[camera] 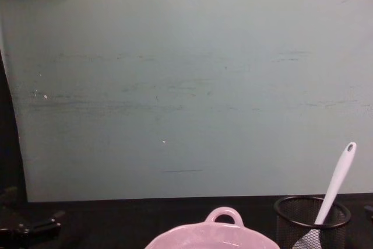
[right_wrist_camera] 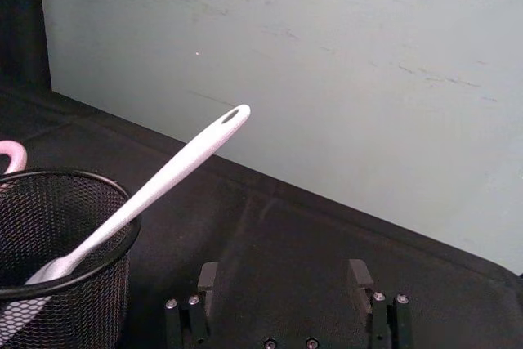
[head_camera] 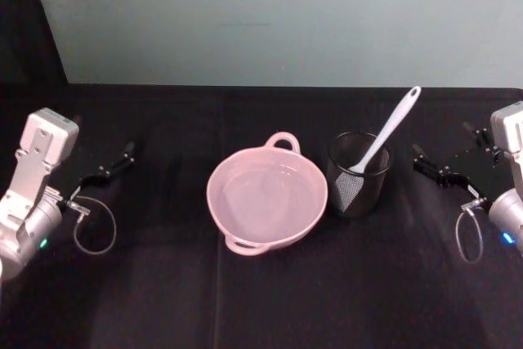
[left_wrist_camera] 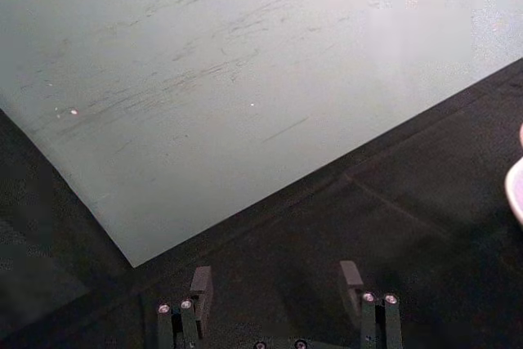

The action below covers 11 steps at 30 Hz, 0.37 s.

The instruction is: Use the one hand to pick up the spoon and stir the clear water in the bowl.

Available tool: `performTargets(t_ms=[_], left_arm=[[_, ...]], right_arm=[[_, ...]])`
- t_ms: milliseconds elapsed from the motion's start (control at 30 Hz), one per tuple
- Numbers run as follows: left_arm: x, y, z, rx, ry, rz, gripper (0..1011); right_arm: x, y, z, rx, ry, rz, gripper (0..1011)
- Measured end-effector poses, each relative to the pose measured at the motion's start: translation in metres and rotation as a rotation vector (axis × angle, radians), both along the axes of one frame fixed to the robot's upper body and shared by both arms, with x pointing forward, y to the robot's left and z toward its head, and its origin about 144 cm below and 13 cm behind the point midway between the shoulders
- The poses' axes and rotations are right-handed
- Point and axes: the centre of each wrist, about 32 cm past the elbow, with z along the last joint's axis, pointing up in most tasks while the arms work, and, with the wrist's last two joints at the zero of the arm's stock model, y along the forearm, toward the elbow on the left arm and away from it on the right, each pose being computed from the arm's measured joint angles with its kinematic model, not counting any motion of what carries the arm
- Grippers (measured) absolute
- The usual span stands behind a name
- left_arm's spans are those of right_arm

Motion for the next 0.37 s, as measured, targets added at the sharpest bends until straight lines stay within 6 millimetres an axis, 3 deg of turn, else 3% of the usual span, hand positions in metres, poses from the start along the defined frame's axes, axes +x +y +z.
performTargets(t_ms=[367], left_arm=[[0.0000, 0.0000, 0.0000, 0.000, 0.000, 0.000, 1011]], right_arm=[[0.0000, 0.0000, 0.0000, 0.000, 0.000, 0.000, 1003]])
